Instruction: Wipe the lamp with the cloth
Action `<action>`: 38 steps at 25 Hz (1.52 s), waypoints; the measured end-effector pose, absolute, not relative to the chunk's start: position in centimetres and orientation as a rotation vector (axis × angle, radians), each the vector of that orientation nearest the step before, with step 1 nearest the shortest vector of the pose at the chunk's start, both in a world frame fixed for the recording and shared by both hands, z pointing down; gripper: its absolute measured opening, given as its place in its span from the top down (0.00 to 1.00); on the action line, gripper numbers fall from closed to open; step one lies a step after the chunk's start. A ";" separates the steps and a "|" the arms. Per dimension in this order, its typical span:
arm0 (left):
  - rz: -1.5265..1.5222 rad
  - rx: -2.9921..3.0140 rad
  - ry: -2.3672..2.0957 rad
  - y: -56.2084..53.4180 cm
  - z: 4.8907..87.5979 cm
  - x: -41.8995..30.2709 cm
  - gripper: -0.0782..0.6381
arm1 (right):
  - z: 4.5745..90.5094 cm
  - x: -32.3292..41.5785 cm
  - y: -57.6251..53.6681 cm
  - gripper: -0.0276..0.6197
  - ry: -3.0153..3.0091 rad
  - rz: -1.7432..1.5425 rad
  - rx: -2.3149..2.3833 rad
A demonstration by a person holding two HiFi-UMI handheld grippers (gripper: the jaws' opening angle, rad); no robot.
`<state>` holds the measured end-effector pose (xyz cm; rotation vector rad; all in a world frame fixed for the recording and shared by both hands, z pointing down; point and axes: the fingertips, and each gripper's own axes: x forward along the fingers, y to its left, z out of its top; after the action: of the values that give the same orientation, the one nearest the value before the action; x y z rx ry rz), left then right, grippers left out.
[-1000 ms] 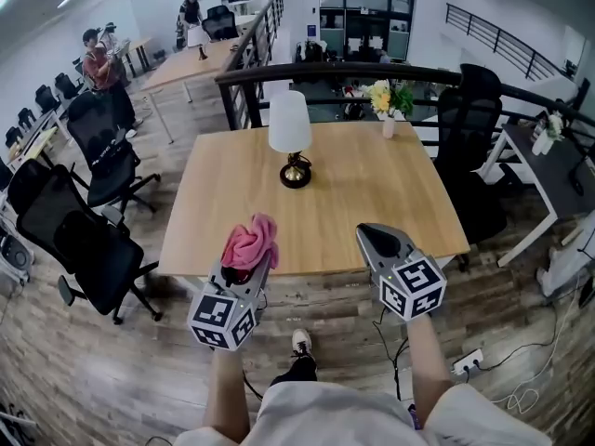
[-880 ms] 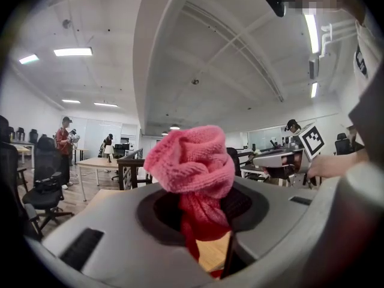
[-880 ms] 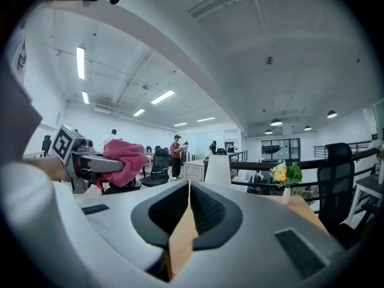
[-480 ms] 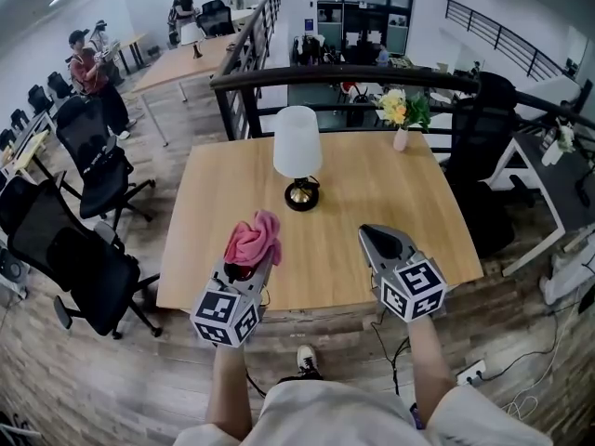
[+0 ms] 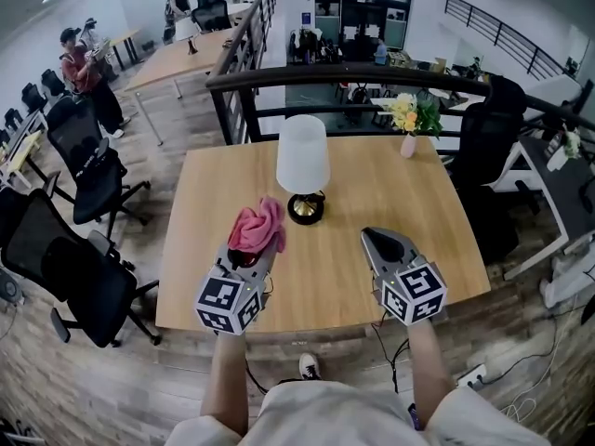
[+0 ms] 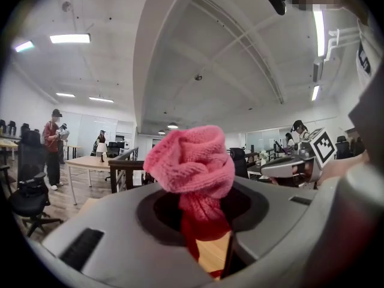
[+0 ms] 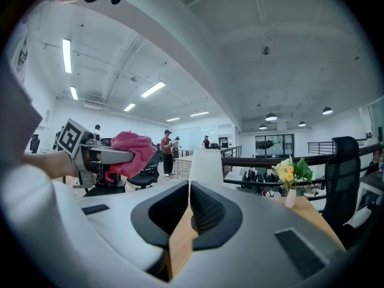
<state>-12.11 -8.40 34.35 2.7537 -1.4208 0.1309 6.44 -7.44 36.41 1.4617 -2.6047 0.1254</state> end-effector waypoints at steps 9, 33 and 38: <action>0.164 2.808 -1.410 -17.0 32.9 -12.6 0.65 | 37.0 5.9 -11.2 0.91 -2.548 0.144 1.534; 0.292 2.770 -1.441 -29.3 36.3 -9.3 0.64 | 41.2 7.3 -18.9 0.91 -2.531 0.230 1.375; 0.307 2.720 -1.442 -29.0 38.6 -9.6 0.64 | 41.9 7.8 -19.3 0.91 -2.523 0.252 1.375</action>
<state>-9.62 -29.03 38.55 2.7199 -1.4421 0.3075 7.80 -19.30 41.93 1.3748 -2.5232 0.2519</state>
